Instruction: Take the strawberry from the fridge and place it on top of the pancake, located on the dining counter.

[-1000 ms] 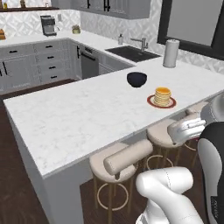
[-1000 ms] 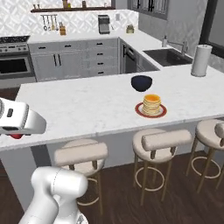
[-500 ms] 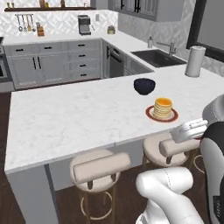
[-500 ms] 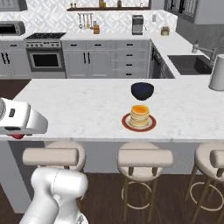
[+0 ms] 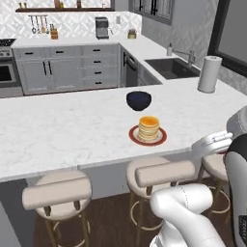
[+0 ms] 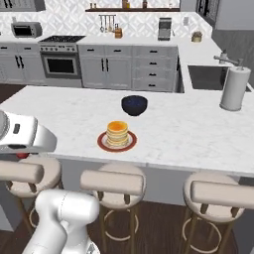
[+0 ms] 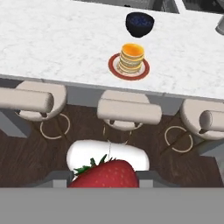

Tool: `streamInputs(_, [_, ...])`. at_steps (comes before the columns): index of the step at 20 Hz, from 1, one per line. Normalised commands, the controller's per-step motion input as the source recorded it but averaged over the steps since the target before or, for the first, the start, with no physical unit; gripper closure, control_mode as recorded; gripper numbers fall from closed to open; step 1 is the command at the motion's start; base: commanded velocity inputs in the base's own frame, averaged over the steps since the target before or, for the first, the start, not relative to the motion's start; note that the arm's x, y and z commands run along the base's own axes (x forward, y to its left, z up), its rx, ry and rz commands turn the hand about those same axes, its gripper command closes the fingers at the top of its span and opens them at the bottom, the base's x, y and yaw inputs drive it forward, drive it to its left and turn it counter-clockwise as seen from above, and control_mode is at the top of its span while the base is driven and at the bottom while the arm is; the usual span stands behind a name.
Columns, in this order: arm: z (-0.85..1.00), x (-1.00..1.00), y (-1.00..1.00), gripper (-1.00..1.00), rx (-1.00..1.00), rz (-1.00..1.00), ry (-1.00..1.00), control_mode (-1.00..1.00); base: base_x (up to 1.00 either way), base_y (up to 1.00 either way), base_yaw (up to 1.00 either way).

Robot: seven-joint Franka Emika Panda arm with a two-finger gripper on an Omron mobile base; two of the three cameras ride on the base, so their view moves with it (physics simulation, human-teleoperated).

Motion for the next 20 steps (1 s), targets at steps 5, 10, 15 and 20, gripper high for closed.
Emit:
streamInputs(5, [0.0, 0.0, 0.0, 1.0, 0.0, 0.0, 0.0, 1.0, 0.79, -0.53, 0.02])
streamInputs(10, [0.0, 0.0, 0.0, 1.0, 0.0, 0.0, 0.0, 1.0, 0.99, -0.03, 0.0])
streamInputs(15, [-0.01, 0.4, 0.0, 1.0, 0.0, 0.0, 0.05, -1.0, 0.57, 0.02, 0.0])
streamInputs(20, [-0.32, 0.98, -0.04, 1.0, 0.02, 0.16, 0.03, -1.0, 0.0, 0.0, 0.0])
